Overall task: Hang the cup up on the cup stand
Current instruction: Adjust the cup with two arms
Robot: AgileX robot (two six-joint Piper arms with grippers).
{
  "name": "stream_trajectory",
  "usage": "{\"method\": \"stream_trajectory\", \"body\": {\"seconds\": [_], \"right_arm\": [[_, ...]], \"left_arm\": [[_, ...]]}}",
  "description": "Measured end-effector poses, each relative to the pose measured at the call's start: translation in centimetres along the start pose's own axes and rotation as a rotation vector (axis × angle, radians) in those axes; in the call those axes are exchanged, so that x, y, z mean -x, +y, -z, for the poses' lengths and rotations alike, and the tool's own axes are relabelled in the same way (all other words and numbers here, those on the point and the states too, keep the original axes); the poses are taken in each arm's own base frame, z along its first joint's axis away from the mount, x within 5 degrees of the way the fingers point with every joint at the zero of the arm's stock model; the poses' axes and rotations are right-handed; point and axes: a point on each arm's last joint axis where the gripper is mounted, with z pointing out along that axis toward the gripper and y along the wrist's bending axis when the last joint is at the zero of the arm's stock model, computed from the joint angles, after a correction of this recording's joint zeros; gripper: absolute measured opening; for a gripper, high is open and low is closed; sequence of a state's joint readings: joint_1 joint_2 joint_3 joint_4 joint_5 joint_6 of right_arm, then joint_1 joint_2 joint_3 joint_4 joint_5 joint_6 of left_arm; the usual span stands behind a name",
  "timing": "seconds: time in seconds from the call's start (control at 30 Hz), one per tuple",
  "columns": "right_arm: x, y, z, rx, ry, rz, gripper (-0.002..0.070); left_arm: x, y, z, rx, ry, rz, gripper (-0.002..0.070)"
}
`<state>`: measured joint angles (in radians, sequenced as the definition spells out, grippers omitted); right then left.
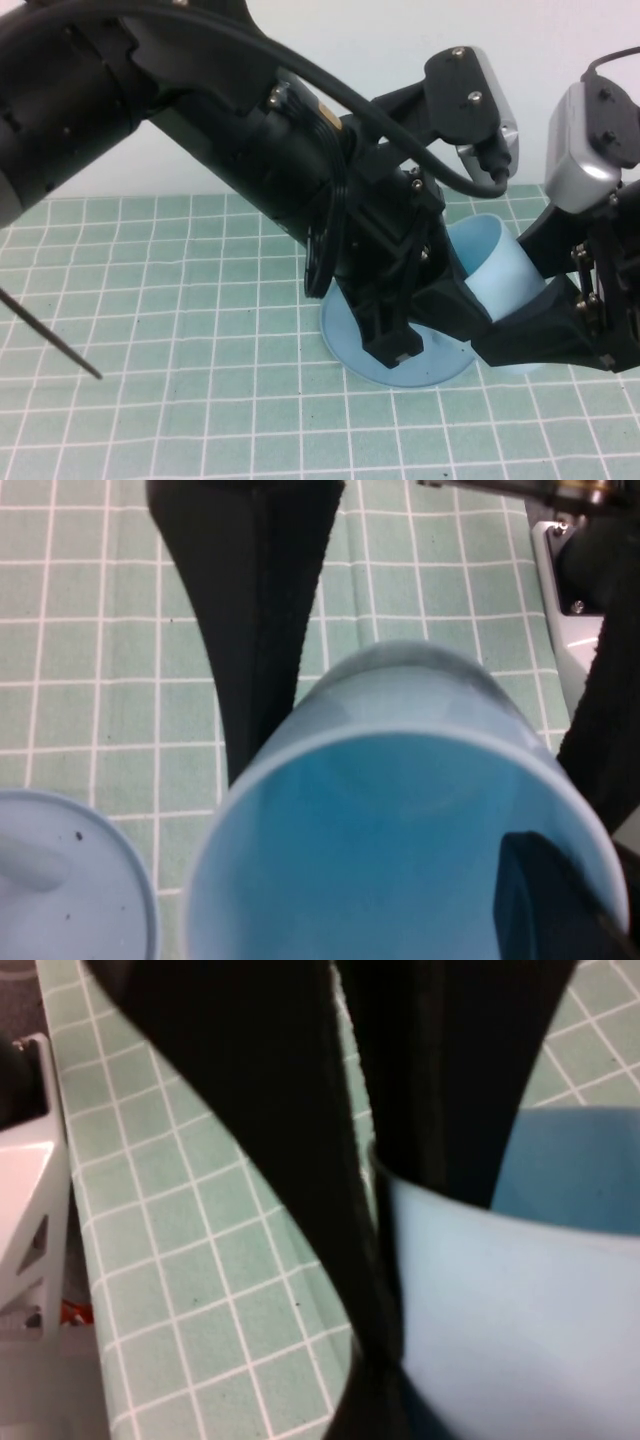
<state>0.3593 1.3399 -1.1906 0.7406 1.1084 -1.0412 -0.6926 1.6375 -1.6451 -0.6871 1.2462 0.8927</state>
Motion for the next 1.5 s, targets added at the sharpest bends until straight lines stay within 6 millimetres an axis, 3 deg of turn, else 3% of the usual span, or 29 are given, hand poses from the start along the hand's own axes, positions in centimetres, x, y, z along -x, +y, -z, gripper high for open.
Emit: {"method": "stream_trajectory", "body": {"seconds": [0.13,0.23,0.37,0.8,0.97,1.17,1.5], "right_arm": [[-0.1,-0.1,0.0,-0.003,0.007,0.021,0.0576],[-0.1,-0.1,0.0,-0.004,0.007,0.011,0.0653],[-0.1,-0.1,0.0,-0.001,0.008,-0.008,0.0686],[0.1,0.0,0.7,-0.054,0.003,-0.033,0.0695],[0.1,2.0,2.4,-0.059,0.010,-0.029,0.0695],[-0.4,2.4,3.6,-0.159,0.046,-0.122,0.0695],[-1.7,3.3,3.8,-0.134,0.121,-0.279,0.0695]], "left_arm": [[0.0,0.1,-0.2,-0.006,0.003,0.003,0.0020],[0.0,0.1,-0.2,-0.005,0.005,0.002,0.0017],[-0.1,0.1,-0.2,-0.003,0.008,-0.001,0.0017],[-0.8,1.3,0.8,0.028,-0.001,0.040,0.0020],[-1.3,2.9,1.5,0.071,-0.045,0.097,0.0010],[-0.5,3.0,1.9,0.056,-0.154,0.132,0.0009],[0.7,3.0,2.2,0.028,-0.299,0.194,0.0009]]}}
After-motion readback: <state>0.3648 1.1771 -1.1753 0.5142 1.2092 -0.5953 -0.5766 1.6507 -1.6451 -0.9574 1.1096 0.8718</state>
